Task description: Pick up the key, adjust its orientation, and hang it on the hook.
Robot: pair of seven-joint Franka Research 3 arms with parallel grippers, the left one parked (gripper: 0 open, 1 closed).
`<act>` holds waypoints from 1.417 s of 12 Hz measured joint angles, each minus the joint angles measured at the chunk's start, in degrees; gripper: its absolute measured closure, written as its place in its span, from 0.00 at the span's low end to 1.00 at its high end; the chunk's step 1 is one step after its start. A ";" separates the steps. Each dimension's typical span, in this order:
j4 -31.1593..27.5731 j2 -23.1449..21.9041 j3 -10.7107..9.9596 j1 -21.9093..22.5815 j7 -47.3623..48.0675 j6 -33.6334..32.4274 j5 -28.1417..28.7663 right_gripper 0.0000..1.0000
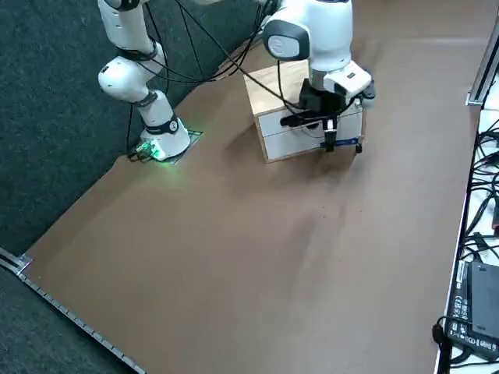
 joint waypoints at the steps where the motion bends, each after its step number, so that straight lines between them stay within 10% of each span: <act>1: 0.49 0.52 0.47 0.25 -2.38 0.00 0.01 0.96; 17: 5.29 5.30 5.19 1.09 -43.25 0.00 2.00 0.96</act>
